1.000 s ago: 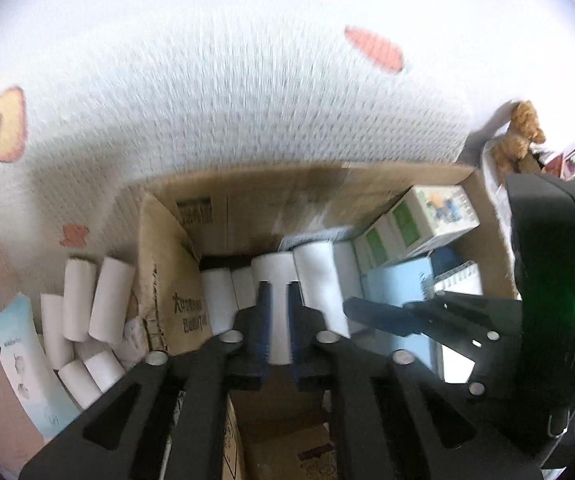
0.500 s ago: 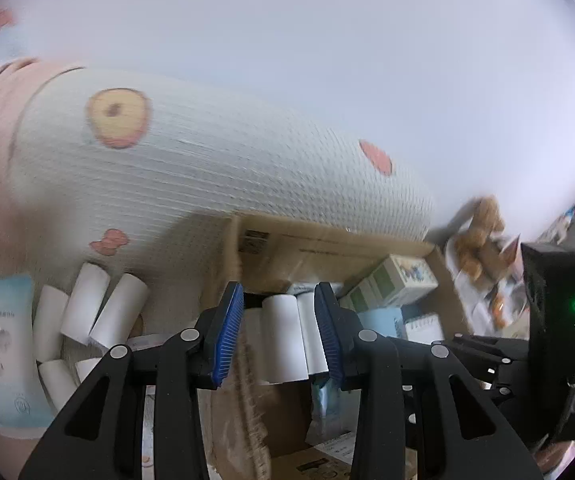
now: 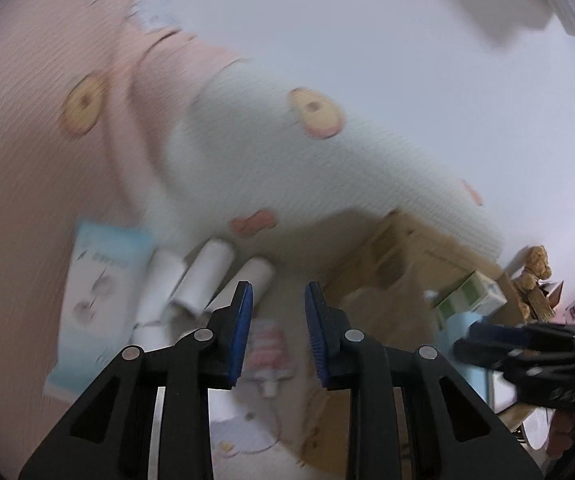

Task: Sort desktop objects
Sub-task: 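Withdraw both open tools from the box toward the tubes on the blanket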

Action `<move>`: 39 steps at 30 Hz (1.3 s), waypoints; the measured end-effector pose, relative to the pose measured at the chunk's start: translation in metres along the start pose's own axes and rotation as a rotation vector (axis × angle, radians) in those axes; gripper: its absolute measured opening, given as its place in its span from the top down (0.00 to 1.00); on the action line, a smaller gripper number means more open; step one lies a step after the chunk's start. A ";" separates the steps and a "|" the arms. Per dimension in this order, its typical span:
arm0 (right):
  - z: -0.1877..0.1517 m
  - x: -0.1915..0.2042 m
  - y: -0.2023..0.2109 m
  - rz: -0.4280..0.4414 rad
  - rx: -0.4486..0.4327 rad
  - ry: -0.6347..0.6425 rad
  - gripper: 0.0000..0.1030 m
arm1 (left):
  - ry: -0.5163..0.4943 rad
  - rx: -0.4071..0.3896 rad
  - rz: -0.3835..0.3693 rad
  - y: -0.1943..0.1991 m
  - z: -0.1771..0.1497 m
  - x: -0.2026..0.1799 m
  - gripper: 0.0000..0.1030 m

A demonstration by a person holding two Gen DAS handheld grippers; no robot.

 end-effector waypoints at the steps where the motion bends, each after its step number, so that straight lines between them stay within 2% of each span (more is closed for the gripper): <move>1: -0.002 0.004 0.003 0.008 -0.020 0.014 0.63 | 0.005 0.004 0.005 -0.001 -0.003 0.006 0.71; 5: -0.012 0.018 0.011 0.023 -0.111 0.048 0.63 | 0.021 0.015 0.060 0.001 -0.018 0.035 0.71; 7: -0.019 0.028 0.020 0.043 -0.193 0.057 0.63 | 0.029 0.021 0.074 0.004 -0.028 0.049 0.71; 11: -0.035 0.055 0.037 0.144 -0.305 0.092 0.63 | 0.086 0.060 0.074 0.014 -0.051 0.077 0.71; 16: -0.053 0.094 0.038 0.276 -0.345 0.122 0.63 | 0.173 0.110 0.081 0.022 -0.074 0.101 0.71; 23: -0.051 0.150 -0.003 0.306 -0.287 0.181 0.63 | 0.223 0.159 0.119 0.026 -0.099 0.121 0.71; 27: -0.050 0.177 -0.031 0.305 -0.249 0.238 0.63 | 0.280 0.188 0.087 0.019 -0.110 0.132 0.71; 30: -0.053 0.187 -0.054 0.289 -0.219 0.263 0.63 | 0.373 0.219 0.057 0.009 -0.119 0.147 0.71; 33: -0.058 0.185 -0.079 0.235 -0.183 0.268 0.63 | 0.486 0.253 0.029 0.001 -0.129 0.165 0.71; 36: -0.062 0.179 -0.099 0.196 -0.151 0.257 0.63 | 0.621 0.267 -0.034 -0.006 -0.137 0.183 0.71; 39: -0.065 0.171 -0.117 0.215 -0.115 0.204 0.63 | 0.722 0.278 -0.113 -0.011 -0.142 0.192 0.71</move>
Point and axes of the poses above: each gripper's, at about its wrist camera, not at the fingertips, and y roughly against the way its jaws point, x to its left, z to its top, the point moved 5 cm from there along -y, roughly the way its jaws point, and after that the axes turned 1 degree about y, right-handed, at the moved point
